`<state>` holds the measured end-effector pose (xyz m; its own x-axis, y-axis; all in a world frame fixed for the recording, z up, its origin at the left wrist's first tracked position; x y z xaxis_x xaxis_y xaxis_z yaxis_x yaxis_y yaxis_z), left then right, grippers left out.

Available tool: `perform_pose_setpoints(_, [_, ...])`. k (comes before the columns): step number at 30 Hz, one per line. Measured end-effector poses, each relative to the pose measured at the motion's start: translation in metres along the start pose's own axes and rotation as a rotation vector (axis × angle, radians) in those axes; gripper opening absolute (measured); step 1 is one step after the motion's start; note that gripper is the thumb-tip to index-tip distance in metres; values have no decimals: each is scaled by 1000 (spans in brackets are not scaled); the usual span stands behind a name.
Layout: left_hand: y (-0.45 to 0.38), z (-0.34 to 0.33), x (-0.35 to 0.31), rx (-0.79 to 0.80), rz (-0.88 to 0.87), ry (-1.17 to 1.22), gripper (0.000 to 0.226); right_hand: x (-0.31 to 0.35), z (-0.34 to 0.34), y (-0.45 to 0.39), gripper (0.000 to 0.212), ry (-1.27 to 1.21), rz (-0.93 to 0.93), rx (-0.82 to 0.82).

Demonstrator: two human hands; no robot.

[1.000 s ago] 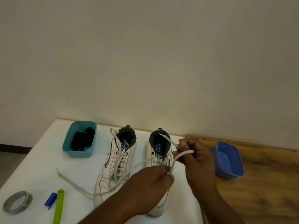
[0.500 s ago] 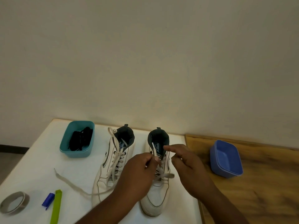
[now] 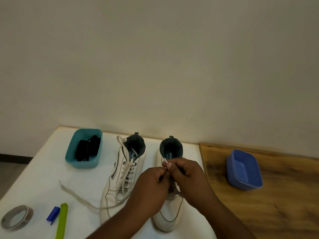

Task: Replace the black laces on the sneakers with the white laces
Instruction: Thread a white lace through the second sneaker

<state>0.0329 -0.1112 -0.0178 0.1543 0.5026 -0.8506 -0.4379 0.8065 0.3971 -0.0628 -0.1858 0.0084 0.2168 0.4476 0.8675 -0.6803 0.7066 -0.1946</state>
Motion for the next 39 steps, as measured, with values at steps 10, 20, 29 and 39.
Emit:
perform_pose_setpoints(10, [0, 35, -7, -381, -123, -222, 36, -6, 22, -16, 8, 1013, 150, -118])
perform_pose_setpoints(20, [-21, 22, 9, -198, -66, -149, 41, -28, 0, -21, 13, 794, 39, 69])
perform_pose_setpoints(29, [-29, 27, 8, -232, -106, -108, 29, -29, -2, -22, 19, 658, 76, 60])
perform_pose_setpoints(39, [-33, 33, 8, -393, -146, -202, 14, -33, -15, -17, 37, 570, 80, 125])
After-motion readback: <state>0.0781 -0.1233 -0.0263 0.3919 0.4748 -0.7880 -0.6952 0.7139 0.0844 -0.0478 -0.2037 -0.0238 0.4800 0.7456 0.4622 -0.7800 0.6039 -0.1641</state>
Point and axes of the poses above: each hand's wrist, its own y-axis away from the middle knuckle, its own z-axis out of the back of the hand, x = y × z, the point moved 8 cm from there along -y, towards the middle knuckle, and after that the axes turned 14 degrees about z, right-handed, at the moved point
